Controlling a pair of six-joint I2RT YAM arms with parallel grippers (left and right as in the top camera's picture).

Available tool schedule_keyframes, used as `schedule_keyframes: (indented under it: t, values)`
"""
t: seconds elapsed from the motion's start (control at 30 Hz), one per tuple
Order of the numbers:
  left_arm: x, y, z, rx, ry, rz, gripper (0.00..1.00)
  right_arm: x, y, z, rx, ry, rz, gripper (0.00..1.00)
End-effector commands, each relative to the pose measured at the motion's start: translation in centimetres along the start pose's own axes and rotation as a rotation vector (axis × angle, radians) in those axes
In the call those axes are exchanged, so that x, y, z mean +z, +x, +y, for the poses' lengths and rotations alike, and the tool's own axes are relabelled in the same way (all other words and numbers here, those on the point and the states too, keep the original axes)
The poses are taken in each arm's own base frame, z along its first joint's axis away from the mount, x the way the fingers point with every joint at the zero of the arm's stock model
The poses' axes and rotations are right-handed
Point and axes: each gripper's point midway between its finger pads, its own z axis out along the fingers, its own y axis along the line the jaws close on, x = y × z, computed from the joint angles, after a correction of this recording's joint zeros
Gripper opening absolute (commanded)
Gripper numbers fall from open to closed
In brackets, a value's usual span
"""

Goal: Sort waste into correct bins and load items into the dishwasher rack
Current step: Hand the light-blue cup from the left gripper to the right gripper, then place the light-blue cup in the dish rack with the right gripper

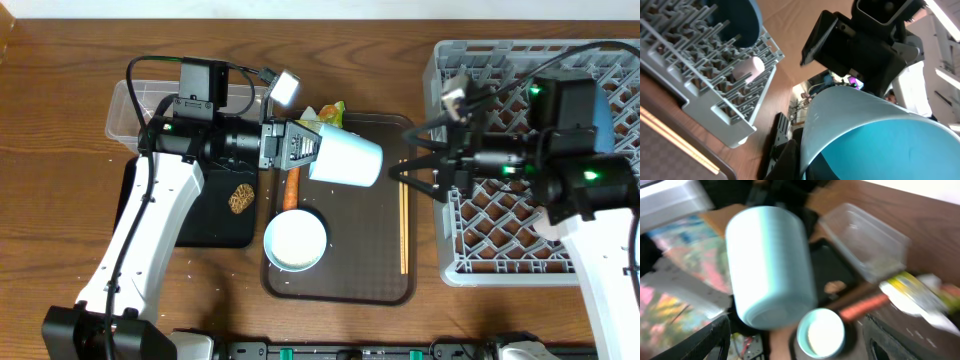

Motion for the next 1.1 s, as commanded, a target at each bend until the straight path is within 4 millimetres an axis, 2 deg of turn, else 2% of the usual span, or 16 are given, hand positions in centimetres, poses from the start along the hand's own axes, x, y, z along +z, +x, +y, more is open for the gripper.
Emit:
schedule_keyframes:
  t: [0.0,0.17,0.27,0.4,0.43,0.47,0.5,0.53,0.57,0.63,0.77,0.93,1.07]
  values:
    - [-0.1,0.1,-1.0,0.018,0.056,0.003,0.06,2.1,0.2,2.7,-0.054,-0.159,0.017,0.77]
    - [-0.1,0.1,-1.0,0.018,0.056,0.002,0.06,4.4,0.7,3.8,-0.09,-0.232,0.051,0.72]
    - [-0.1,0.1,-1.0,0.018,0.056,0.003,0.06,5.1,1.0,3.8,-0.082,-0.249,0.067,0.56]
    - [-0.1,0.1,-1.0,0.019,0.056,0.002,0.07,5.1,1.0,3.5,-0.083,-0.229,0.069,0.36]
    - [-0.1,0.1,-1.0,0.022,0.054,0.002,0.17,5.0,1.0,3.5,-0.085,-0.226,0.066,0.33]
    - [-0.1,0.1,-1.0,0.023,0.053,0.002,0.45,4.8,0.9,3.4,-0.083,-0.215,0.064,0.33]
    - [-0.1,0.0,-1.0,0.03,0.053,0.001,0.62,4.7,0.8,3.0,-0.072,-0.188,0.064,0.32]
    - [-0.1,-0.1,-1.0,0.037,0.053,0.001,0.89,4.5,0.8,2.4,-0.054,-0.147,0.066,0.31]
    - [-0.1,-0.2,-1.0,0.047,0.053,0.0,0.98,4.3,0.7,1.6,-0.031,-0.089,0.068,0.3]
    - [-0.1,-0.4,-1.0,0.066,0.052,-0.004,0.98,3.4,0.8,-0.1,0.011,0.04,0.072,0.31]
    - [-0.6,-0.6,-0.8,0.073,0.043,-0.017,0.98,-0.4,1.1,-3.1,0.102,0.296,0.052,0.33]
    - [-1.2,-1.0,-0.4,0.071,0.02,-0.035,0.98,-7.9,2.2,-6.5,0.294,0.648,-0.032,0.34]
    - [-1.4,-1.1,-0.2,0.07,0.009,-0.041,0.98,-14.4,4.8,-8.4,0.492,0.915,-0.1,0.36]
